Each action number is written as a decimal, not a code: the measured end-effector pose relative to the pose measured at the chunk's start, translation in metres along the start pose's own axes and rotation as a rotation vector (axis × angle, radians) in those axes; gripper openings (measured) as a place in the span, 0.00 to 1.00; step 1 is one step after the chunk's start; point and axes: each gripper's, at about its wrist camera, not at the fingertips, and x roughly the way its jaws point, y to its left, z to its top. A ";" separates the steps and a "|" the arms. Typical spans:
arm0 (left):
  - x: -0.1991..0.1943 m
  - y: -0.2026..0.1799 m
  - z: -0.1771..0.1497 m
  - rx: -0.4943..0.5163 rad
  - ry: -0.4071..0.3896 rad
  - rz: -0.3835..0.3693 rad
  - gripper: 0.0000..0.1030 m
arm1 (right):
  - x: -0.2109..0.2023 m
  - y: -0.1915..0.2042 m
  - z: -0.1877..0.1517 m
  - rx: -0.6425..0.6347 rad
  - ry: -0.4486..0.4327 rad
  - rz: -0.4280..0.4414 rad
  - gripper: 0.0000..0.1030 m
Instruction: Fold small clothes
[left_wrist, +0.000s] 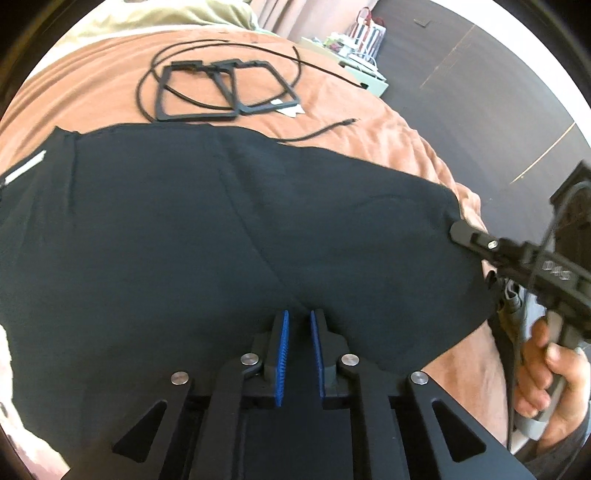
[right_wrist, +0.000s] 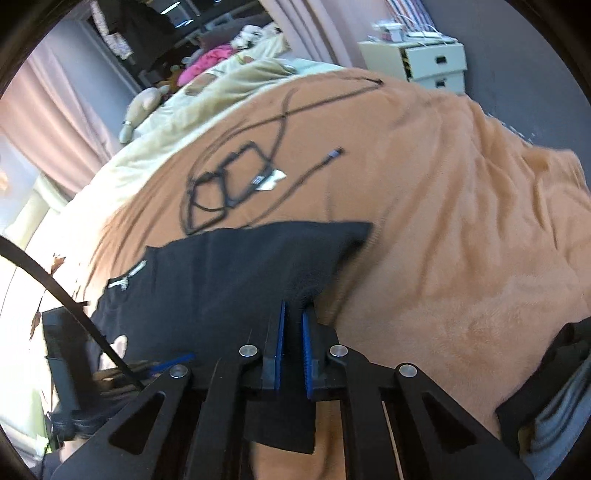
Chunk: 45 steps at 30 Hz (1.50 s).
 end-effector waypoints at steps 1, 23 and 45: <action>0.003 -0.003 -0.001 -0.002 0.005 0.007 0.11 | -0.003 0.007 0.001 -0.011 -0.002 0.007 0.05; -0.119 0.029 0.010 -0.069 -0.042 0.140 0.11 | -0.025 0.089 -0.018 -0.140 0.065 0.150 0.04; -0.143 0.036 -0.003 -0.031 -0.021 0.210 0.42 | -0.013 0.052 -0.007 -0.072 0.084 0.104 0.74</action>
